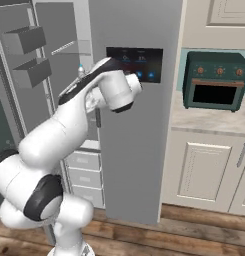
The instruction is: Pick up the frozen steak from the freezer, place it on any shelf in the fridge, and close the fridge and freezer doors when done.
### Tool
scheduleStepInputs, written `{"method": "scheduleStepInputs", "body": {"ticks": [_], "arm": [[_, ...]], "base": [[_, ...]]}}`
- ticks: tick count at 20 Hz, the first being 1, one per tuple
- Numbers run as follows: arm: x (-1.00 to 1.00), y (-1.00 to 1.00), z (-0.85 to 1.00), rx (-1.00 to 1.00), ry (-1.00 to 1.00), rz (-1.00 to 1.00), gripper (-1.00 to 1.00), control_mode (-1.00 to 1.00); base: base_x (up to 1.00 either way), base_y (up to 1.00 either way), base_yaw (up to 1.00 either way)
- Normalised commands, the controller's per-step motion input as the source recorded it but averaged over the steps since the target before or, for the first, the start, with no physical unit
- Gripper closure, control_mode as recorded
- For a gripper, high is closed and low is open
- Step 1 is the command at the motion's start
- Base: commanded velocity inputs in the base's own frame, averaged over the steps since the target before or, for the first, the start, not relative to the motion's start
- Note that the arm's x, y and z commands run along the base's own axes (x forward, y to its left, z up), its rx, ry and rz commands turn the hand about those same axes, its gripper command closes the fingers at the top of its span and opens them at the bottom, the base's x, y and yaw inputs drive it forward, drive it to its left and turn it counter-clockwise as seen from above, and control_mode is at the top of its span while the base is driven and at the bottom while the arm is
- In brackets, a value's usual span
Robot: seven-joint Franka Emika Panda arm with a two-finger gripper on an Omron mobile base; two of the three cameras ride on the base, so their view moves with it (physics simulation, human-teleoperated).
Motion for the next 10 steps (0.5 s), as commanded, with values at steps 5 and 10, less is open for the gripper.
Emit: {"method": "scheduleStepInputs", "body": {"ticks": [5, 10], "arm": [[-1.0, -0.12, 0.4, -0.35, -0.57, 0.05, -1.0, -1.0], [-0.91, 0.17, 0.0, -0.49, -0.56, 0.1, -1.0, -1.0]], "base": [[0.0, 0.0, 0.0], [0.0, 0.0, 0.0]]}}
